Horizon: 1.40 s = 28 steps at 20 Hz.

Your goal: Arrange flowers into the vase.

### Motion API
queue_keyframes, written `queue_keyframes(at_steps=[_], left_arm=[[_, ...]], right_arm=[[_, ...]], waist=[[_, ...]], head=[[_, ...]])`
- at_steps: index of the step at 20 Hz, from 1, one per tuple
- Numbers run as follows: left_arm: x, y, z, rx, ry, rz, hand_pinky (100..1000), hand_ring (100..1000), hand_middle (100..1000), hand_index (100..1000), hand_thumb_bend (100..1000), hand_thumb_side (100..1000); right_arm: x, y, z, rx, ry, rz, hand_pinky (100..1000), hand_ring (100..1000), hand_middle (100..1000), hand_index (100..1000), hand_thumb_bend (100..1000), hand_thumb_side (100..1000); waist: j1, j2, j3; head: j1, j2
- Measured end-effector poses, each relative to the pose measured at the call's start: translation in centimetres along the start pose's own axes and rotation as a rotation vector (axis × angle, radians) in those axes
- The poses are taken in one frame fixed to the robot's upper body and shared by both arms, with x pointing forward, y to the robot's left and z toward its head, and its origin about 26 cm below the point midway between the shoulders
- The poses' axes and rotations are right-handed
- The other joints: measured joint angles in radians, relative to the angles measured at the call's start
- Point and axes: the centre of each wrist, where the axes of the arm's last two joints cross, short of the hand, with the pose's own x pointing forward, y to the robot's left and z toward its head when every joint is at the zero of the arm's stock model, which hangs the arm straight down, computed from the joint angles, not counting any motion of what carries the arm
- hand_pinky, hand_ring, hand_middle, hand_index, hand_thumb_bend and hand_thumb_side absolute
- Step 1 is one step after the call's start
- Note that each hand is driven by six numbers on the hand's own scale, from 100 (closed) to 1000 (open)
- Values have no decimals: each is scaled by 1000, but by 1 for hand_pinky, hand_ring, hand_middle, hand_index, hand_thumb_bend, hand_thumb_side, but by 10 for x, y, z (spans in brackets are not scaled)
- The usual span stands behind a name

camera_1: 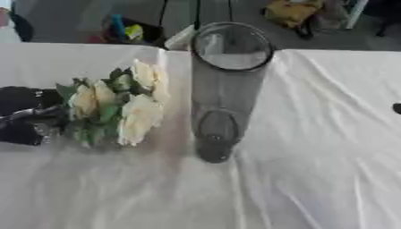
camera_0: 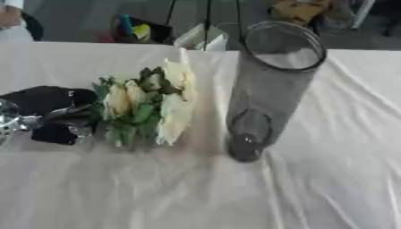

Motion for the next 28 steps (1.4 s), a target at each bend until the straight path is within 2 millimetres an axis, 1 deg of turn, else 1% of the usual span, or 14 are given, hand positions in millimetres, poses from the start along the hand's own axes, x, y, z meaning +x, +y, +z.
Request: queue_keyframes(at_steps=[14,18,24,25,28], left_arm=[[-10,4,8,-11,41,9,727,871,938,1000,100,967],[-13,3,10,-21,51,5,728,871,938,1000,100,970],[-17,-3,10,-43,65,16,735,876,939,1000,100,998],[-18,-3,10,-46,65,14,736,876,940,1000,108,1000],[-19,-5,10,-60,67,10,748,887,950,1000,209,1000]], right_arm=[[0,0,0,6,-2,0,789,925,308,489,100,973],[0,0,0,6,-2,-1,789,926,308,489,100,973],[0,0,0,5,-3,-6,790,927,308,489,100,974],[0,0,0,5,-3,-7,790,928,308,489,100,974],[0,0,0,6,-3,-7,791,930,307,488,100,974]], waist=[[0,0,3],[0,0,3],[0,0,3],[0,0,3],[0,0,2]], head=[[0,0],[0,0],[0,-3],[0,-3],[1,-6]])
